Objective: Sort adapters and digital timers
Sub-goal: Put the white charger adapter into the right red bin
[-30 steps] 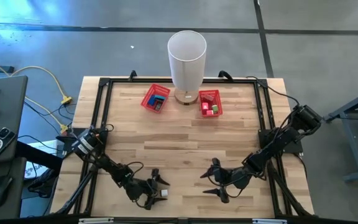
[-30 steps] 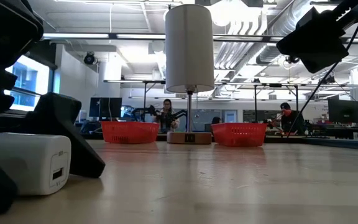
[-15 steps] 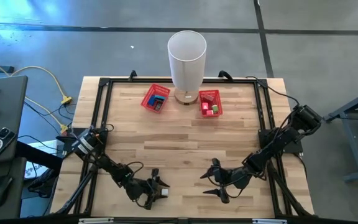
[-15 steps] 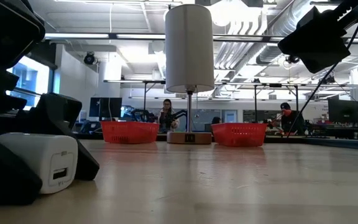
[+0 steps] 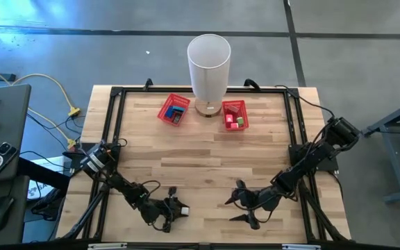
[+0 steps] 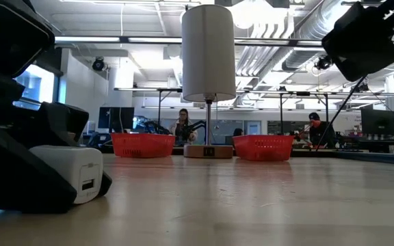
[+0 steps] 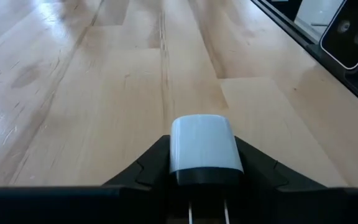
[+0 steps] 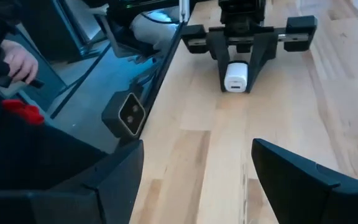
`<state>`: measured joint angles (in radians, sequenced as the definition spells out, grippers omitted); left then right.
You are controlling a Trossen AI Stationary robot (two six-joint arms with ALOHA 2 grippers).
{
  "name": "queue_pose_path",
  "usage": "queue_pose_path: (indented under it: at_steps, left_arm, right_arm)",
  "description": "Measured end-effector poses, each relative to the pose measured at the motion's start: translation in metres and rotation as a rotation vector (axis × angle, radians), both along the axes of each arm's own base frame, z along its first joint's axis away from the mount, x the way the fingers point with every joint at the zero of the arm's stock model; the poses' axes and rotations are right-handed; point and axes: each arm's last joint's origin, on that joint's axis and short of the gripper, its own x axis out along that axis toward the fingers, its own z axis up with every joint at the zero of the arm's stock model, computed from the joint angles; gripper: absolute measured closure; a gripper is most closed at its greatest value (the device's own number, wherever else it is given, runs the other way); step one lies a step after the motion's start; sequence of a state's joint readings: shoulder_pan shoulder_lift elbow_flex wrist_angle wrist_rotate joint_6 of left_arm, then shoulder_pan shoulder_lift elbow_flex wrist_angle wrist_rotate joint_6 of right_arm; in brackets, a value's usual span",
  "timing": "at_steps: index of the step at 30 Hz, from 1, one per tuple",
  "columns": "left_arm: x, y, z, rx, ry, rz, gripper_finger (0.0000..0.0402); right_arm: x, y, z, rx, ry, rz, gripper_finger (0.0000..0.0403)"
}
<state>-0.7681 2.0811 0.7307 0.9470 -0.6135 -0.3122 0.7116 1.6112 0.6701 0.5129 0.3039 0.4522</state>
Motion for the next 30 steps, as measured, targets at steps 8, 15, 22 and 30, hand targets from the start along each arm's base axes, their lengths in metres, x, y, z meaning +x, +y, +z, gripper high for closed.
queue_pose_path:
  at_steps: [8, 15, 22, 30]
  left_arm:
    - [0.005, -0.005, 0.006, 0.001, -0.023, -0.004, 0.028]
    - [0.017, -0.015, 0.021, 0.152, -0.101, -0.024, 0.028]
    - [0.022, -0.021, 0.043, 0.441, -0.183, 0.035, 0.028]
    - [0.046, -0.019, 0.071, 0.64, -0.21, 0.224, 0.0267]
  right_arm:
    - [0.0, 0.0, 0.0, -0.002, -0.001, -0.002, 0.0117]
    - [0.0, 0.0, 0.0, 0.13, 0.051, -0.065, 0.0117]
    - [0.001, -0.002, 0.0, 0.309, 0.091, -0.229, 0.0117]
    - [0.004, -0.007, 0.005, 0.401, -0.007, -0.464, 0.0117]
